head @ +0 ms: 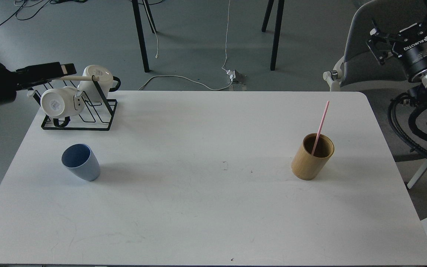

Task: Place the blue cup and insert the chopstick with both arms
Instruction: 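Move the left gripper down toward the light blue cup, then grasp the light blue cup with the left gripper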

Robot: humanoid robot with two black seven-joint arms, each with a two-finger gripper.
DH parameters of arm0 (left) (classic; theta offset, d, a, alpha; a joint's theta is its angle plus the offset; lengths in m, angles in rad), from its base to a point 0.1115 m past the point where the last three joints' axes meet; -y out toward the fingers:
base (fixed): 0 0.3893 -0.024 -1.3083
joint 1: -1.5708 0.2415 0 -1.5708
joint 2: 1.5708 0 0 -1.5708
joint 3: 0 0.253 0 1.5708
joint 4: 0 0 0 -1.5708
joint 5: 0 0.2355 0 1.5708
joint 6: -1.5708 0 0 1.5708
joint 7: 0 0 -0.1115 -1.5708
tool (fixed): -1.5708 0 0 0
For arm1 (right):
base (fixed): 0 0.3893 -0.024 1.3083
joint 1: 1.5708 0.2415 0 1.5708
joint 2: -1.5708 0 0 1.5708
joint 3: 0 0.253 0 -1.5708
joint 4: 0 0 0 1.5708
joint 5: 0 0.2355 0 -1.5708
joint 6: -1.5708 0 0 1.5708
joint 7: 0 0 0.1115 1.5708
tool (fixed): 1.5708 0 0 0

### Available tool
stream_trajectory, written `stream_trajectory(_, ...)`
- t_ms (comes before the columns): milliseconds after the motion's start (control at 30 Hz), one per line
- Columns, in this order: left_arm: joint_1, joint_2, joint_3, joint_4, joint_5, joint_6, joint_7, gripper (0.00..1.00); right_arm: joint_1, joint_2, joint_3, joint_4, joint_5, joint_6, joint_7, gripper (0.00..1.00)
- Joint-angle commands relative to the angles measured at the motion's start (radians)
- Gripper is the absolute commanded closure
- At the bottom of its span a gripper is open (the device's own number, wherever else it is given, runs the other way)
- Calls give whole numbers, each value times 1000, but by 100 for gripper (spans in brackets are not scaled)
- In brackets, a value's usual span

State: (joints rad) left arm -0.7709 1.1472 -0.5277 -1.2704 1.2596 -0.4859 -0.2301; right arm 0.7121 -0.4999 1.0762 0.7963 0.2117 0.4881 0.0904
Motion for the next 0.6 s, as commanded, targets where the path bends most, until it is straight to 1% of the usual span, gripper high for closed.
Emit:
stream_trajectory(0, 73, 12, 38, 0, 91, 91, -44, 3, -2, -6, -1, 0, 0, 1, -1, 1)
stream_trajectory(100, 93, 5, 75, 19, 148, 183, -93, 4, -3, -5, -1, 0, 0, 1, -1, 1)
stream_trajectory(133, 94, 2, 87, 35, 155, 202, -100, 4, -3, -5, -1, 0, 0, 1, -1, 1)
stream_trajectory(200, 105, -6, 130, 94, 164, 227, -101, 4, -3, -5, -1, 0, 0, 0, -1, 1)
stream_trajectory(300, 105, -58, 205, 155, 205, 269, -106, 6, -2, 0, -1, 0, 0, 0, -1, 1)
stream_trajectory(400, 110, -99, 235, 206, 274, 314, -109, 6, -3, 4, -1, 1, 0, 0, -1, 1)
stream_trajectory(567, 111, -155, 285, 286, 294, 326, -129, 6, -3, 4, -1, 0, 0, 0, -1, 1)
